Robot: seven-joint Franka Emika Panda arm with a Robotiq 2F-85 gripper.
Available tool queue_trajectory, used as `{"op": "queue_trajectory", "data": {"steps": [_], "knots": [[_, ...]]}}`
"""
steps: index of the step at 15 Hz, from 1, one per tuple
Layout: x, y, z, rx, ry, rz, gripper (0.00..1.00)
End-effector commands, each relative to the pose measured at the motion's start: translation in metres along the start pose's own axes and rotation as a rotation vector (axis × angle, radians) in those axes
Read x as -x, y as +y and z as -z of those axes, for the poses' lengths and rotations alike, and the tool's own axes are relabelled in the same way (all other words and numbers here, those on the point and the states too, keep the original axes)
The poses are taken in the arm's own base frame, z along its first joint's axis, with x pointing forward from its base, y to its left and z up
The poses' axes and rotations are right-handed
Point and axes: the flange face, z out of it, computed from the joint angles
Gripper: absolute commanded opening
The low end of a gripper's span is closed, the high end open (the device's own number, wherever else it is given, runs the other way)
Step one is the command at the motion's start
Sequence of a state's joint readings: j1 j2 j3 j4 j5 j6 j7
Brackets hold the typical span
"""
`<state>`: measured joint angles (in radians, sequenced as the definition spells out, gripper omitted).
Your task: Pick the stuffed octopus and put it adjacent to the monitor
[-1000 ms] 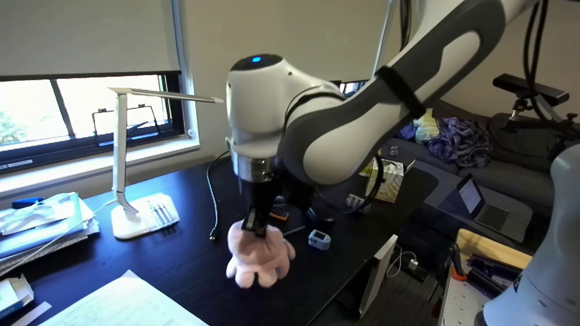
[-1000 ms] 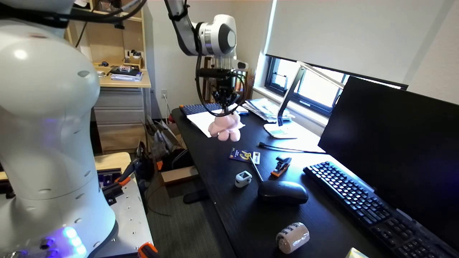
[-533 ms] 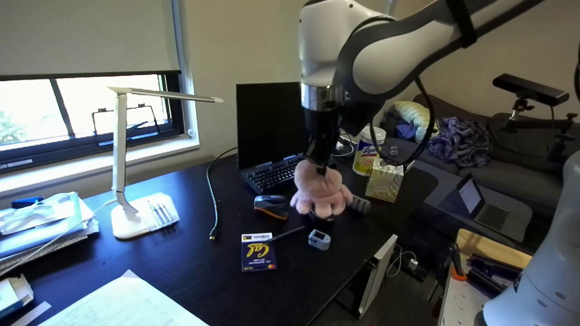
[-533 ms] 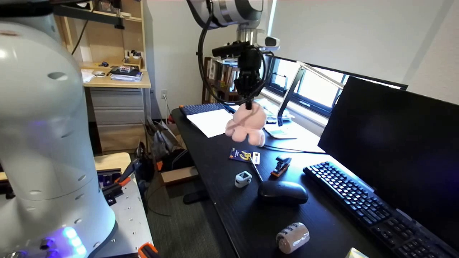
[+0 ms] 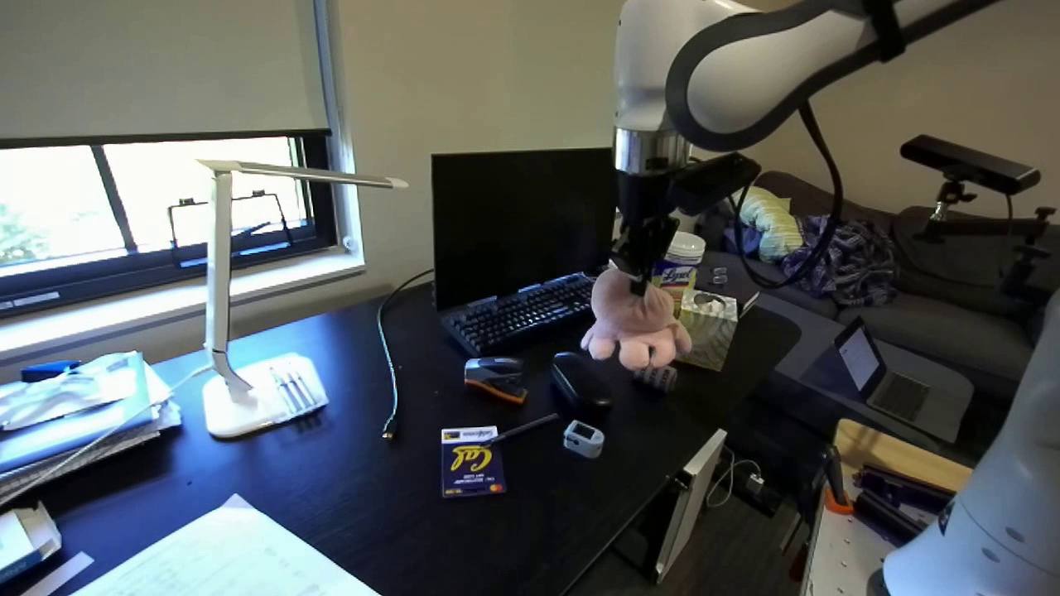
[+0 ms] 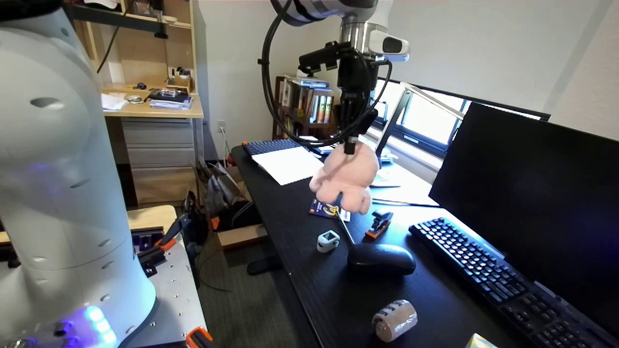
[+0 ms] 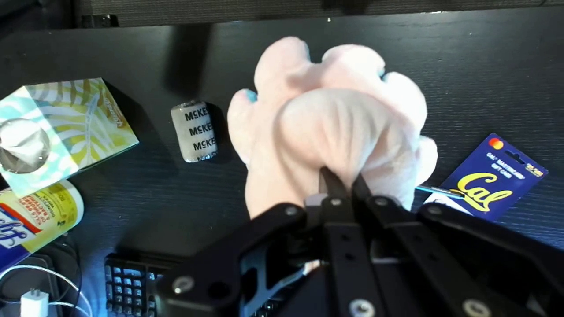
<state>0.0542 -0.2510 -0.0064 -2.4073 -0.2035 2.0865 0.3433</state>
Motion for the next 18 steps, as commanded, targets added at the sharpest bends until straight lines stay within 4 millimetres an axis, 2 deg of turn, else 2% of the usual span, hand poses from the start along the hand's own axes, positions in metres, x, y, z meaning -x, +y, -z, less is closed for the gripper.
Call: {"op": "queue_trajectory", "data": {"steps": [1,5,8,12,15,18], "knots": [[-0.047,0.000,-0.011,0.015,-0.022,-0.032,0.02],[-0.119,0.031,-0.042,0.073,-0.049,-0.124,0.02],[-0.173,0.056,-0.078,0.097,-0.078,-0.192,0.02],[-0.226,0.096,-0.114,0.135,-0.073,-0.349,0.02],[-0.238,0.112,-0.133,0.168,-0.060,-0.431,0.02],[-0.230,0.115,-0.142,0.159,-0.081,-0.488,0.02]]}}
